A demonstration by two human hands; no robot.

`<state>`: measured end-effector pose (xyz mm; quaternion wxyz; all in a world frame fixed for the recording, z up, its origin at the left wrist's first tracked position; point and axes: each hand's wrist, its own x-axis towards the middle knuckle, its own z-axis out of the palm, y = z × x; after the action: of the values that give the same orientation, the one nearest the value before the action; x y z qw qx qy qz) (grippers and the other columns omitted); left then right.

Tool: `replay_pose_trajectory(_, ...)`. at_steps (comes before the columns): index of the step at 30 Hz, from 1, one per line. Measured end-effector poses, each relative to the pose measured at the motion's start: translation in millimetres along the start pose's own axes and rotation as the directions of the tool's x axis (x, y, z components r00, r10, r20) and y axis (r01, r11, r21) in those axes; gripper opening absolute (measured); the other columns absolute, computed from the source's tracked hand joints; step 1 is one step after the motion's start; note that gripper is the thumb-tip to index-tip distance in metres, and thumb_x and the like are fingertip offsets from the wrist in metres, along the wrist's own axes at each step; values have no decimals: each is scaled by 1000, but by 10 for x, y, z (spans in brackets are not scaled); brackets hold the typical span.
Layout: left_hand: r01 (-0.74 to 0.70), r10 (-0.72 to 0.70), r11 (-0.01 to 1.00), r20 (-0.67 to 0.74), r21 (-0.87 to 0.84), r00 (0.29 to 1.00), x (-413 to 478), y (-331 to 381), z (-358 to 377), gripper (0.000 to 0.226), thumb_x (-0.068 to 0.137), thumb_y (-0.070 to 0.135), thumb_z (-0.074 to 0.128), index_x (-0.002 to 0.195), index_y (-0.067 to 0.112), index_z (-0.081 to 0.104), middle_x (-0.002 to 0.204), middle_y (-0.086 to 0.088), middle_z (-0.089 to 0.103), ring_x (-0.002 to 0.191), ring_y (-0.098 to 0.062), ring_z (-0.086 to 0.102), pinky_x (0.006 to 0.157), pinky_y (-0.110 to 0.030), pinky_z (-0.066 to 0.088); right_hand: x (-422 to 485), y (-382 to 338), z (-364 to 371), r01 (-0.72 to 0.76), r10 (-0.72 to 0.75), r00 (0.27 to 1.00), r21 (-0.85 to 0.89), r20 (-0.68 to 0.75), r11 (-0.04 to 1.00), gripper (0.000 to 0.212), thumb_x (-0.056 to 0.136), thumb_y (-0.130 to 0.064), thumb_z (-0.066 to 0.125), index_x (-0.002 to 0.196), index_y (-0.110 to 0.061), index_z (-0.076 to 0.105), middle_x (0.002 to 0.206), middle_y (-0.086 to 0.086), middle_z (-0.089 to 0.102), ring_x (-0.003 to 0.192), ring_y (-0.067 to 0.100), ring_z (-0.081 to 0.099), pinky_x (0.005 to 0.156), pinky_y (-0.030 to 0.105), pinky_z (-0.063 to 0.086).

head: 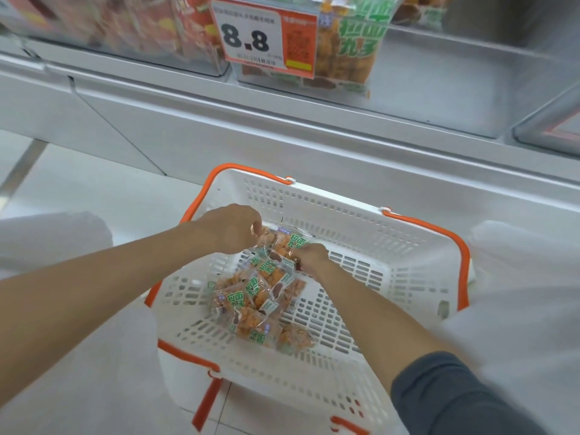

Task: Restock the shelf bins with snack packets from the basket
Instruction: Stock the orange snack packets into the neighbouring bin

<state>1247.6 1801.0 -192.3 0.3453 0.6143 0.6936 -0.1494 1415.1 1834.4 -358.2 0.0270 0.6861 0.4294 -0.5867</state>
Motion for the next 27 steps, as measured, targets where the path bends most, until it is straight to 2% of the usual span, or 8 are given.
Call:
replay_pose_trajectory(5,-7,7,1000,2,-8,1000,57,38,-1,18,97,27,54,113,21,60,103,9,47,95,-14,51,85,-31,47,-61,-78,-69,135,-142,990,-195,-25,972,42,92,-15,64,56,-14,43,51,3,41,47,17,43,54,26,41)
replay_pose_trajectory(9,-7,7,1000,-21,18,1000,130,65,-10,13,97,23,50,98,17,62,98,3,49,88,-19,52,84,-32,48,-303,-227,-337,222,-214,975,-203,60,954,30,92,-14,65,65,-10,51,75,15,57,71,24,57,75,40,54)
replay_pose_trajectory(11,-5,5,1000,-46,-15,999,124,124,-53,39,102,30,40,76,8,58,80,-5,53,73,-21,55,81,-34,49,-498,-336,-533,262,-248,964,-169,99,950,25,92,-13,66,70,-9,55,82,17,64,76,25,61,81,43,55)
replay_pose_trajectory(14,-19,7,990,-84,-138,996,28,314,-142,65,104,48,14,56,11,40,57,-6,40,55,-18,45,84,-36,47,-924,-518,-834,341,-331,937,-79,115,937,23,92,-11,65,73,-11,53,86,17,64,77,22,61,83,40,56)
replay_pose_trajectory(18,-134,40,883,-212,-450,976,-23,555,-145,72,99,59,14,72,4,54,69,-12,53,68,-28,59,76,-35,49,-1548,-648,-1146,405,-408,905,47,121,913,21,94,-11,62,77,-10,51,85,12,65,76,15,64,77,27,57)
replay_pose_trajectory(21,-374,99,751,-467,-545,879,-72,789,-126,65,101,52,25,57,7,40,51,-8,37,51,-24,42,64,-33,38,-1815,-638,-1276,434,-439,897,76,52,897,23,96,-33,58,90,-11,52,92,6,65,85,18,63,87,39,57)
replay_pose_trajectory(23,-458,81,685,-566,-567,821,-90,929,-90,67,101,54,28,62,3,49,54,-10,45,56,-27,52,66,-40,49,-1897,-690,-1250,454,-454,891,46,-16,890,55,87,-64,50,110,-15,57,93,1,63,88,20,62,88,46,56)
replay_pose_trajectory(27,-540,-44,644,-731,-542,681,-140,1027,-93,50,103,45,26,60,28,45,51,9,47,54,-15,54,56,-33,45,-1932,-848,-1093,602,-602,785,-51,-146,797,90,76,-87,37,123,-12,54,84,6,71,69,19,71,64,46,61)
